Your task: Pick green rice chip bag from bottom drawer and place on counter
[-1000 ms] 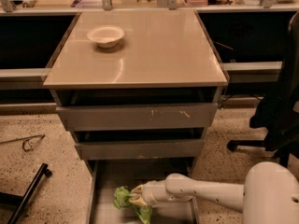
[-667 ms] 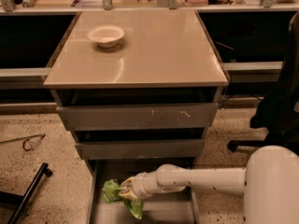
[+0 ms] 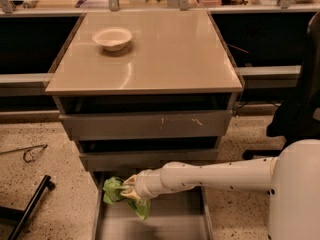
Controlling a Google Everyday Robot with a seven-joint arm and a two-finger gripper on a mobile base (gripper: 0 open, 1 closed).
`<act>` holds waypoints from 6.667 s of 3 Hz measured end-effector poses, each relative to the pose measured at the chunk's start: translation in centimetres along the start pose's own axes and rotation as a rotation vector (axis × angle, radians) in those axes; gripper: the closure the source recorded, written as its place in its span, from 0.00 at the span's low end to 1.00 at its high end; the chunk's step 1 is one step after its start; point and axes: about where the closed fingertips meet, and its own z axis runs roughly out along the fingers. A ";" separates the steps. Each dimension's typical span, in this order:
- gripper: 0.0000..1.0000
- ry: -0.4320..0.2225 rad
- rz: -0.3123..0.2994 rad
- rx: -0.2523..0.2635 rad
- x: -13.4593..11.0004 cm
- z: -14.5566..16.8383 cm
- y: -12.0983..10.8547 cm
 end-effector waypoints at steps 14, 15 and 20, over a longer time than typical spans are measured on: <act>1.00 0.049 -0.277 0.651 -34.6 -24.9 -27.1; 1.00 0.024 -0.226 0.633 -33.1 -23.4 -27.5; 0.00 0.024 -0.226 0.633 -33.1 -23.4 -27.5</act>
Offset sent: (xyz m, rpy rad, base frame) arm 0.0159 0.0138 0.0995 0.1255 -0.0267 0.0024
